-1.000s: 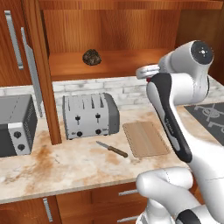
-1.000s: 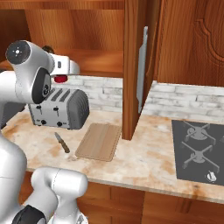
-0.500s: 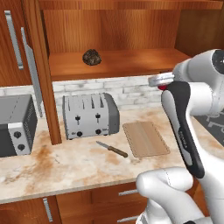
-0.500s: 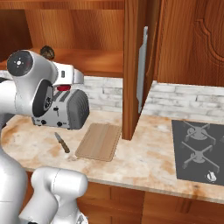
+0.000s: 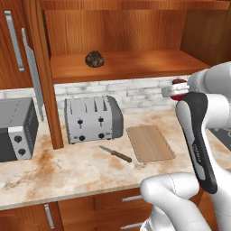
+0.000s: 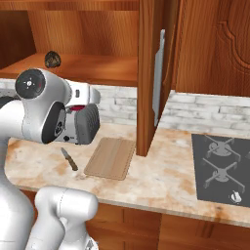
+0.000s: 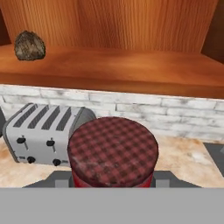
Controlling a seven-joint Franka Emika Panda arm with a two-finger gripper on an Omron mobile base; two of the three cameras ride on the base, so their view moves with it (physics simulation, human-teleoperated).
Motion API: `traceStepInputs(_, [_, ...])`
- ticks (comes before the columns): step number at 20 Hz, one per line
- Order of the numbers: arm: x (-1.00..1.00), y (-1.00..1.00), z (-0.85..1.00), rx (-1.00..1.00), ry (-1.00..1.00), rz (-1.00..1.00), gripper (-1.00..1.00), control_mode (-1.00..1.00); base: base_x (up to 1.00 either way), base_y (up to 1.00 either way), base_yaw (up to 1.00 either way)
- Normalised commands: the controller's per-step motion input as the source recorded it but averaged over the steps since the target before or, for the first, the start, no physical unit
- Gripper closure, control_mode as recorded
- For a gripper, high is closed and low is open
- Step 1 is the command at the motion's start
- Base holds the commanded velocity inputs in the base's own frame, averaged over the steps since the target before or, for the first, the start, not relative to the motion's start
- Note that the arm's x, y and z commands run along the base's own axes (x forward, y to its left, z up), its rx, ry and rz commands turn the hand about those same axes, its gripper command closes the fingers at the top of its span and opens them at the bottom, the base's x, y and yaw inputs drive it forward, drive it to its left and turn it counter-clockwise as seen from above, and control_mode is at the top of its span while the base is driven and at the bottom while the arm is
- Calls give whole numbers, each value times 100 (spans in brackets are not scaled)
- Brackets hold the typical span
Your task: Pick the bread, place it on the cutting board, pick the jam, place it on the counter, and close the cabinet.
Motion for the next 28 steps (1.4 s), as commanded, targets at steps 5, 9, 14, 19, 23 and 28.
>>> traceStepInputs(5, [-11, -21, -21, 0, 0, 0, 100, -100, 0, 0, 0])
traceStepInputs(9, [-9, -22, -20, 0, 0, 0, 100, -100, 0, 0, 0])
traceStepInputs(14, [-11, -18, -27, 0, 0, 0, 100, -100, 0, 0, 0])
traceStepInputs(19, [-10, -20, -27, 0, 0, 0, 100, -100, 0, 0, 0])
traceStepInputs(23, [-9, -17, -28, 0, 0, 0, 100, -100, 0, 0, 0])
traceStepInputs(28, [-7, -24, -26, 0, 0, 0, 100, -100, 0, 0, 0])
